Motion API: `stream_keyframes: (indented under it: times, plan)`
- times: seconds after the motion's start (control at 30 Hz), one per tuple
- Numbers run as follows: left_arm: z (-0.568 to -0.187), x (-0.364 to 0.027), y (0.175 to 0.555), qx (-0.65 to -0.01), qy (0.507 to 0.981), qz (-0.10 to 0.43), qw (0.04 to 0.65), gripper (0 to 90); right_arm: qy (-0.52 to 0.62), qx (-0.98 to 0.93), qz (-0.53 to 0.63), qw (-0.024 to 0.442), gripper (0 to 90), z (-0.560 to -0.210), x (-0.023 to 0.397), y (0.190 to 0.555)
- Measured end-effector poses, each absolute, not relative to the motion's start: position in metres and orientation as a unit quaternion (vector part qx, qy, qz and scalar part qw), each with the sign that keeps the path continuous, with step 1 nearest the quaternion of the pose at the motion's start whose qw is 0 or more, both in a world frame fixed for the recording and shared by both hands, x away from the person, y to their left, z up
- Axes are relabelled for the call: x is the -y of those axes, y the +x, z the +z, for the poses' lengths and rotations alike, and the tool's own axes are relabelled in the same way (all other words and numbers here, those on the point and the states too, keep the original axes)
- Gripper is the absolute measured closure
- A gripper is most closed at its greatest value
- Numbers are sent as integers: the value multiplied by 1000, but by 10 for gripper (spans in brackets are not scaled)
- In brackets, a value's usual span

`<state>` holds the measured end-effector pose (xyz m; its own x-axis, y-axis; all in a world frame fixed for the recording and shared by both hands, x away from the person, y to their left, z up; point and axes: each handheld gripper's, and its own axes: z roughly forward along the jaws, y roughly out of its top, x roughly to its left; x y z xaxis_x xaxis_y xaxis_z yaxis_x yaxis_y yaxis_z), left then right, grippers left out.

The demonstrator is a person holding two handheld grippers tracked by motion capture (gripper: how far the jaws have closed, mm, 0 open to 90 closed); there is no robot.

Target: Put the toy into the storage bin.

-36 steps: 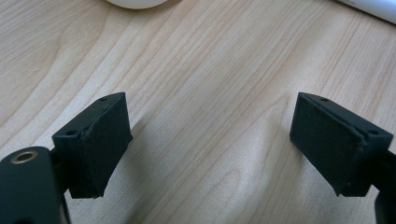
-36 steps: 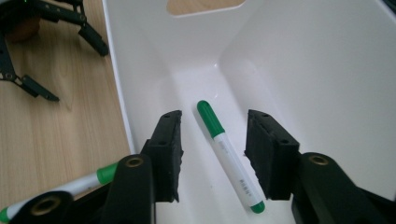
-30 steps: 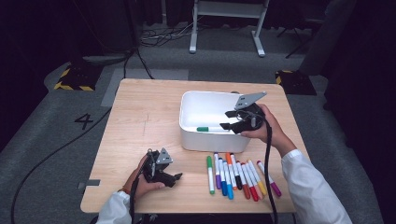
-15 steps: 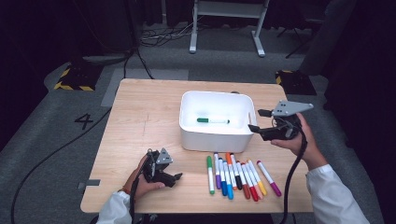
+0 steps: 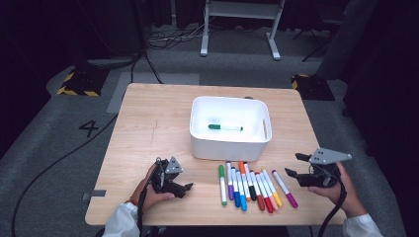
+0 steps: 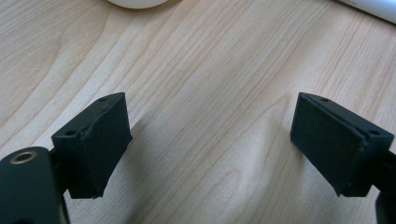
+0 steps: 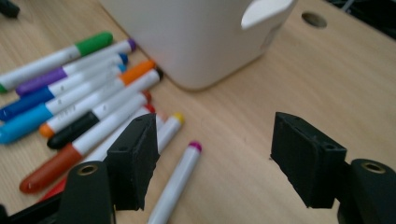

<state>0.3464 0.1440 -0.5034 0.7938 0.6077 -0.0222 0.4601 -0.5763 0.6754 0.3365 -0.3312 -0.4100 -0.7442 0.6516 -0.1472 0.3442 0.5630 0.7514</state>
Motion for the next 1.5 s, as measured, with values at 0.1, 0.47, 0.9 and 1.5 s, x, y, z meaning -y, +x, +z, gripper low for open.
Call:
stream_keyframes:
  times: [0.1,0.47,0.9,1.5]
  plan:
    - [-503,-144,346,-304,881,107,347,123,302,-862,361,187,324,-433,339,324]
    - [-503,-144,346,-304,881,107,347,123,328,-864,355,140,478,-477,347,302]
    - [-503,-144,346,-304,881,107,347,123,345,-856,355,149,685,-494,357,306]
    - [-503,-144,347,-307,881,108,344,107,343,-838,388,174,748,-485,361,319]
